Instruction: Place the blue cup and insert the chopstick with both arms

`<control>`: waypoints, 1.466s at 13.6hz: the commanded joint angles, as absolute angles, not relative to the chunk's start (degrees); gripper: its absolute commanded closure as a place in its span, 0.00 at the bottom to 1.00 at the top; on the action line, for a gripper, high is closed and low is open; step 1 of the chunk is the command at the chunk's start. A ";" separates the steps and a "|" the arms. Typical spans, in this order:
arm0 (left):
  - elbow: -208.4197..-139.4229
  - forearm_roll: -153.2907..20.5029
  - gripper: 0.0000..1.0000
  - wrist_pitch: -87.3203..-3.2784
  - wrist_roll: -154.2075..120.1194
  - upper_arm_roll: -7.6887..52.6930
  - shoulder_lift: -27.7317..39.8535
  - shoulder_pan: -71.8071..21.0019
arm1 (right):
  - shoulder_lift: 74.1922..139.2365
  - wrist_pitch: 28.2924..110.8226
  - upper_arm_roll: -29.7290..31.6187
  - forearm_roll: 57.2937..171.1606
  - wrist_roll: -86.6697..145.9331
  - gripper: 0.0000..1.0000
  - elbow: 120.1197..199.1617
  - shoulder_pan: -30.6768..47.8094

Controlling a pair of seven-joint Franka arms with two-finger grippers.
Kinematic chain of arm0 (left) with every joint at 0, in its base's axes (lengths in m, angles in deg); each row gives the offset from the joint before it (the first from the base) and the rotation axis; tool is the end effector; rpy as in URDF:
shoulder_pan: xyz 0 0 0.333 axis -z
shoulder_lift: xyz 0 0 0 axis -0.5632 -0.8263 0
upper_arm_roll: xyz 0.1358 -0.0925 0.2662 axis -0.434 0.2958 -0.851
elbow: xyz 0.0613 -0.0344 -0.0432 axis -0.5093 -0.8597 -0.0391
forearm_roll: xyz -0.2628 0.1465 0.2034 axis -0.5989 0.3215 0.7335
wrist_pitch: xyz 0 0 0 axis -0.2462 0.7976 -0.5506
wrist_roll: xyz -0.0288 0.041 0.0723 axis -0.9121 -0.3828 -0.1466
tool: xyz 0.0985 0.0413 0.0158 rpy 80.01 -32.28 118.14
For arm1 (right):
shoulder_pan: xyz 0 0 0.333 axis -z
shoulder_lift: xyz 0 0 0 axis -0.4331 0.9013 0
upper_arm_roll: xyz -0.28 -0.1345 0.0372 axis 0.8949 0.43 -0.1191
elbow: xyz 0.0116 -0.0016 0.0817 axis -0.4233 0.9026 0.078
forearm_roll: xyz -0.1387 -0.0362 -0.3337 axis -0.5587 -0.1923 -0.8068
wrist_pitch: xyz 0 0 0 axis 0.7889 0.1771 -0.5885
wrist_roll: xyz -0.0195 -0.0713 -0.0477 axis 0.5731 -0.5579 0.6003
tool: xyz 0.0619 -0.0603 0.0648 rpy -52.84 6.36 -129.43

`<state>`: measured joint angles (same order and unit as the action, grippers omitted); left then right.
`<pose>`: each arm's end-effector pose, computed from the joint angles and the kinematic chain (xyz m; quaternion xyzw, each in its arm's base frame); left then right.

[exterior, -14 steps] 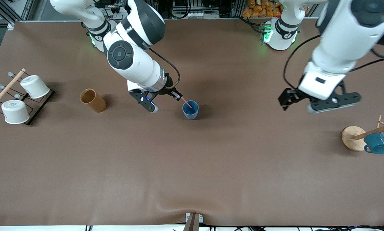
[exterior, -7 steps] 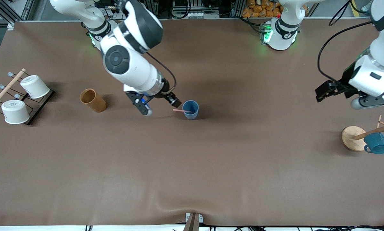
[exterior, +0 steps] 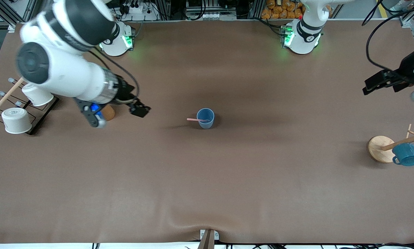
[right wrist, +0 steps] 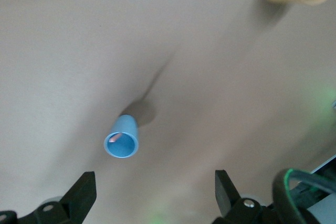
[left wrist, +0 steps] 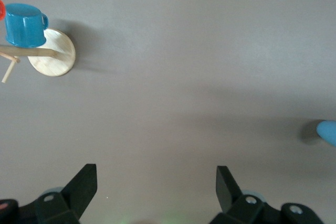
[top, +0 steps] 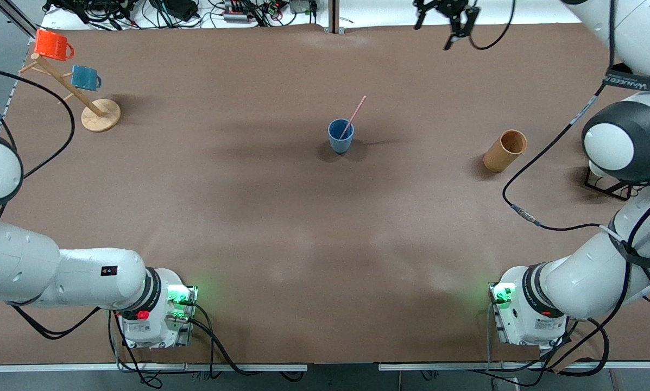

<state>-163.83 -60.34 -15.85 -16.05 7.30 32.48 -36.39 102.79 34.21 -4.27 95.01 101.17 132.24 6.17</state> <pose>0.5153 -0.0142 0.6282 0.9981 0.0561 -0.0123 0.0245 0.5576 0.2345 0.5594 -0.9061 0.3831 0.1733 0.0476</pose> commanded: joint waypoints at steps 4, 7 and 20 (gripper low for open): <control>-168.60 -60.31 0.00 -16.20 -15.67 6.29 37.48 -34.45 | 101.27 25.83 -12.58 91.47 68.79 0.00 129.18 27.13; -169.39 -60.21 0.00 -16.38 -15.67 6.29 38.27 -34.45 | 101.18 27.58 -14.35 81.28 51.00 0.00 128.82 32.51; -172.56 -60.13 0.00 -18.84 -16.11 6.90 40.03 -34.89 | 82.27 47.20 -4.33 79.93 39.67 0.00 154.34 26.28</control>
<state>-171.45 -60.45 -17.86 -15.90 6.93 38.83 -35.02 81.11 47.30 -6.54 80.77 38.71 156.85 28.34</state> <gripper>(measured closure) 0.000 0.000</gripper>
